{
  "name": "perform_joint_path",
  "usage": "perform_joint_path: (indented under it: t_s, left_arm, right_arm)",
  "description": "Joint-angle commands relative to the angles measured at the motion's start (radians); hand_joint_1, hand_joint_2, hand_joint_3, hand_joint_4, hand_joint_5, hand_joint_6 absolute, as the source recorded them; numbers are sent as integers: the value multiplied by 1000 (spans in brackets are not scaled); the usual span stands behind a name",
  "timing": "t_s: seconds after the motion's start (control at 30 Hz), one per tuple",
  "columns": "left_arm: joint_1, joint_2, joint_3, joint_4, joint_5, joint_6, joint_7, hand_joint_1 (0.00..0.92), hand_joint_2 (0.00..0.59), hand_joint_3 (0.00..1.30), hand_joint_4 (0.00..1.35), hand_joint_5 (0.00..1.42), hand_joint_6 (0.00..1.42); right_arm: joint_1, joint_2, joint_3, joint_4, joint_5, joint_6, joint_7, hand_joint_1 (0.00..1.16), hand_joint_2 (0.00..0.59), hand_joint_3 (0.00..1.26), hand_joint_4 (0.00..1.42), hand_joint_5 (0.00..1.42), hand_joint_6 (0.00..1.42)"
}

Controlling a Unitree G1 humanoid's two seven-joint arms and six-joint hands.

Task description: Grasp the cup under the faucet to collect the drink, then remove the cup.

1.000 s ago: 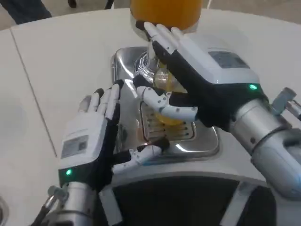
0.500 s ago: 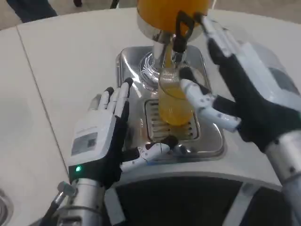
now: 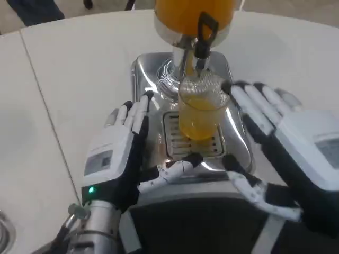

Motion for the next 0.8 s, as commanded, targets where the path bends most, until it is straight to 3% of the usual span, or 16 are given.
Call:
perform_joint_path:
  t_s: [0.03,0.23,0.47,0.8]
  left_arm:
    - [-6,-2,-8,25,-8,-16,25,117,63,0,0,0,10]
    - [-11,-10,-23,39,-5,-14,38,109,60,0,0,0,10]
    - [-34,-37,-27,98,-24,-17,68,91,60,0,0,0,22]
    - [-125,-85,1,202,-130,-67,109,144,54,0,0,3,26]
  right_arm:
    - [41,6,-38,-39,-52,-40,4,427,537,0,0,0,29]
    - [99,33,3,9,-159,-83,17,357,532,0,0,0,17]
    - [136,31,-65,14,-74,-86,63,340,529,0,0,0,5]
    - [244,9,-128,8,-14,-143,65,344,503,0,0,0,12]
